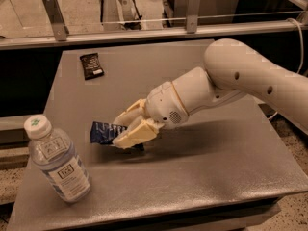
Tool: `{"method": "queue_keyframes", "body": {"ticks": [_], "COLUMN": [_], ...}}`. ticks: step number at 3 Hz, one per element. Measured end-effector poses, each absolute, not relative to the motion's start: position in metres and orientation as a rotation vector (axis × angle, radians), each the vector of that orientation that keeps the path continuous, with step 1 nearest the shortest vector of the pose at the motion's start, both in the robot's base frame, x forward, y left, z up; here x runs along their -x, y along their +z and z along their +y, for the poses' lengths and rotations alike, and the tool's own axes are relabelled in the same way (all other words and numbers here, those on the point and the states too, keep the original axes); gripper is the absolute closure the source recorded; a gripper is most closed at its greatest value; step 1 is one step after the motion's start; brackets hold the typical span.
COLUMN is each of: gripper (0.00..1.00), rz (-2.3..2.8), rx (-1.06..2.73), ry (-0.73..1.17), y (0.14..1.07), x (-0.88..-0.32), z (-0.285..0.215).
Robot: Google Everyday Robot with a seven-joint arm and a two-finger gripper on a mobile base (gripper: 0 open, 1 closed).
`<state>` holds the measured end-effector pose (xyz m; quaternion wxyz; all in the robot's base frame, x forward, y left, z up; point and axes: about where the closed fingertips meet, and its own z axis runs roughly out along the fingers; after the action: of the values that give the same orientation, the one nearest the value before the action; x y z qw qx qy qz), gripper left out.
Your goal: Move rxbar blueberry near blue plastic bottle
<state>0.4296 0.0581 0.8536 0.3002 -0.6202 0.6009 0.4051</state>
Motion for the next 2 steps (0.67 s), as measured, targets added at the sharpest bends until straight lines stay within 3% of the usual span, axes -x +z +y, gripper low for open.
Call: {"method": "queue_keyframes", "body": {"ticks": [1,2], "gripper": [0.15,0.0], "rz": [1.595,1.597], "rx": [1.639,1.634], "ry": [1.093,1.103], "y": [0.8538,0.8539], "x": [-0.427,-0.4259], "z": [0.0612,0.0629]}}
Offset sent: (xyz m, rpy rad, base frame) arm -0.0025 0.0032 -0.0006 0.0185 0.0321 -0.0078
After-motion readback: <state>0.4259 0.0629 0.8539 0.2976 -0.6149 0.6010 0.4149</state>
